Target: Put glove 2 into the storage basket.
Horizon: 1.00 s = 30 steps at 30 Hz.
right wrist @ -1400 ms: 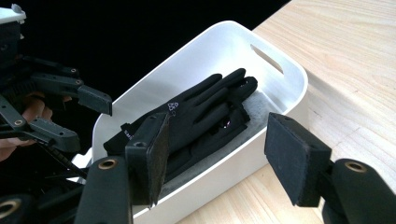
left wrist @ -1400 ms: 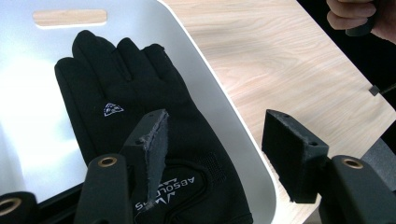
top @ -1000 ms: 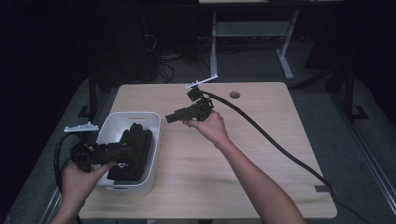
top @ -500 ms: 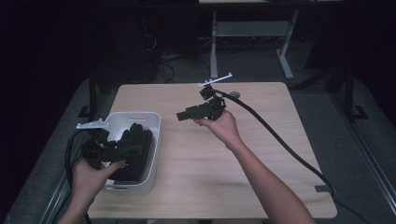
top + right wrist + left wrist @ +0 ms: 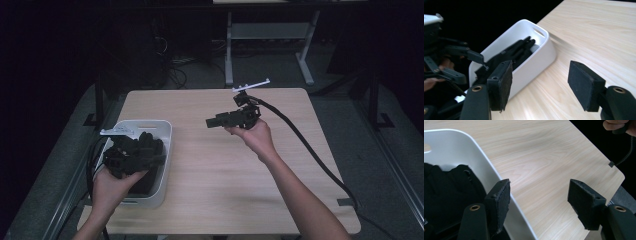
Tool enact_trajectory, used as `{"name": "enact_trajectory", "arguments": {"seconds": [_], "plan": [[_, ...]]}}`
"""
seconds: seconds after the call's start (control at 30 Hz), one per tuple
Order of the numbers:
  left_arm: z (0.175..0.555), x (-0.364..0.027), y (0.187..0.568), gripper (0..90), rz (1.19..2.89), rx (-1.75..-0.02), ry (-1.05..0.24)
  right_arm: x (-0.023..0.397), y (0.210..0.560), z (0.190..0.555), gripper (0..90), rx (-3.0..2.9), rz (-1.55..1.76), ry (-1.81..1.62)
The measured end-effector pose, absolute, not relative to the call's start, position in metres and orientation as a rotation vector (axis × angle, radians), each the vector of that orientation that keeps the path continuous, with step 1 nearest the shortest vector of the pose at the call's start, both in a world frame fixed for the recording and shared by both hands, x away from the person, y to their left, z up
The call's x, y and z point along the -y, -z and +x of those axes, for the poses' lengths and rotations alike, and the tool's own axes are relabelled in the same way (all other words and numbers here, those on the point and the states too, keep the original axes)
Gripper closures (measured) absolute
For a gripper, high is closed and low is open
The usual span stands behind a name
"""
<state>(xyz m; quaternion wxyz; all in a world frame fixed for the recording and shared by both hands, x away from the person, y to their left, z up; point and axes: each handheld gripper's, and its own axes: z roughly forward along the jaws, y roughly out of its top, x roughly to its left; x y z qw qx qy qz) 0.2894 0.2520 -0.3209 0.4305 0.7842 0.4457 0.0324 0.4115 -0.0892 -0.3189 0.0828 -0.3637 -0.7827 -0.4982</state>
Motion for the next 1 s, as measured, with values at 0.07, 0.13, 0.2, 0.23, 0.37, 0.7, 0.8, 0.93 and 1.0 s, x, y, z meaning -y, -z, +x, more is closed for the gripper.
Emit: {"name": "enact_trajectory", "arguments": {"seconds": [0.07,0.13,0.2,0.23,0.37,0.7,0.8,0.93,1.0], "plan": [[0.29,-0.248,0.32,34.1,1.958,-1.1,-0.082,0.098,0.319,0.41,35.9,2.304,-1.104,1.511],[0.291,-0.244,0.319,33.9,1.963,-1.093,-0.08,0.104,0.319,0.409,35.9,2.329,-1.123,1.498],[0.292,-0.24,0.319,33.9,1.969,-1.085,-0.078,0.112,0.321,0.408,35.9,2.298,-1.132,1.525],[0.293,-0.238,0.319,33.8,1.971,-1.083,-0.077,0.115,0.322,0.408,35.6,2.313,-1.14,1.511],[0.295,-0.23,0.318,33.6,1.977,-1.07,-0.068,0.127,0.325,0.405,35.7,2.282,-1.167,1.524],[0.3,-0.206,0.318,33.2,1.999,-1.03,-0.049,0.159,0.335,0.396,35.5,2.251,-1.234,1.532],[0.301,-0.2,0.319,33.1,2.008,-1.017,-0.044,0.168,0.337,0.394,35.3,2.243,-1.247,1.543],[0.303,-0.192,0.32,33.0,2.02,-1.003,-0.037,0.179,0.341,0.39,34.8,2.233,-1.271,1.545],[0.304,-0.189,0.321,33.0,2.028,-0.993,-0.031,0.185,0.342,0.388,34.5,2.221,-1.29,1.543]]}}
